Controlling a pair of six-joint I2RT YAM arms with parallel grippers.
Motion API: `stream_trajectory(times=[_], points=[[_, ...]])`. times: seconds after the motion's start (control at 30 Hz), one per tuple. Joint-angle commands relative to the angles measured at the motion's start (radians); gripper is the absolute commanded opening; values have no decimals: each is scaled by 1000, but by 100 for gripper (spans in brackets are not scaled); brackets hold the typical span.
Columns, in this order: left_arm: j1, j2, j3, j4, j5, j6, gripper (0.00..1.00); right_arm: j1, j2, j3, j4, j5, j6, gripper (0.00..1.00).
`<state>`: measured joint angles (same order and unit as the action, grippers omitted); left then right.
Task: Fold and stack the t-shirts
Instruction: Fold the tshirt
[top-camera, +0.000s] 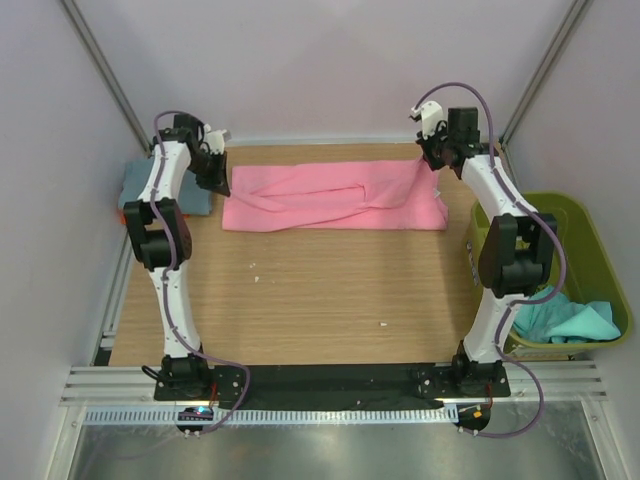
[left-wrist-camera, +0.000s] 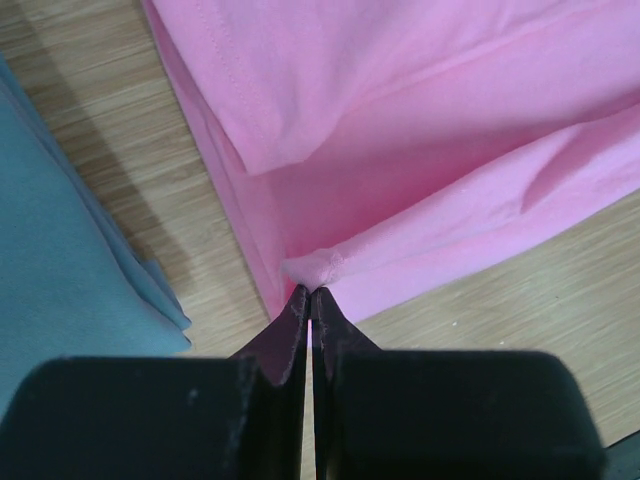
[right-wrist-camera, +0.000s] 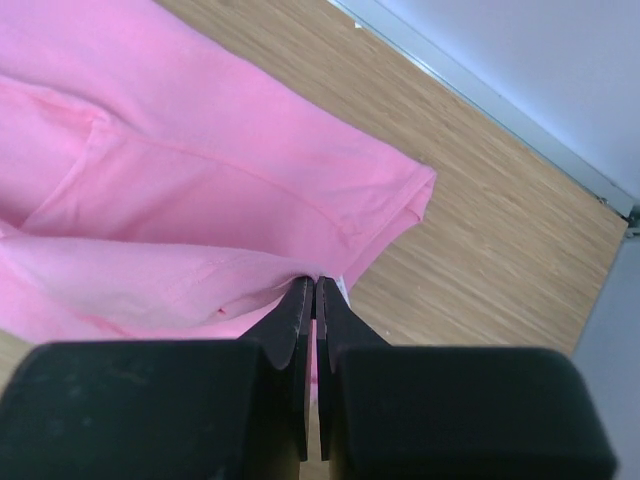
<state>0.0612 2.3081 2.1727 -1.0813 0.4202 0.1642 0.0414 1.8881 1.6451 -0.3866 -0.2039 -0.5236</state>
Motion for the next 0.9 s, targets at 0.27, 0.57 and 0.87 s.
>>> stream_trajectory(times=[0.27,0.57,0.87], points=[[-6,56,104,58,-72,-23,0,-9,204,251,78,14,50,1],[-24,117,191,89,-109,-35,0,-9,310,369,107,26,83,1],[-89,160,240,136,-253,-75,23,2,398,430,195,142,111,38]])
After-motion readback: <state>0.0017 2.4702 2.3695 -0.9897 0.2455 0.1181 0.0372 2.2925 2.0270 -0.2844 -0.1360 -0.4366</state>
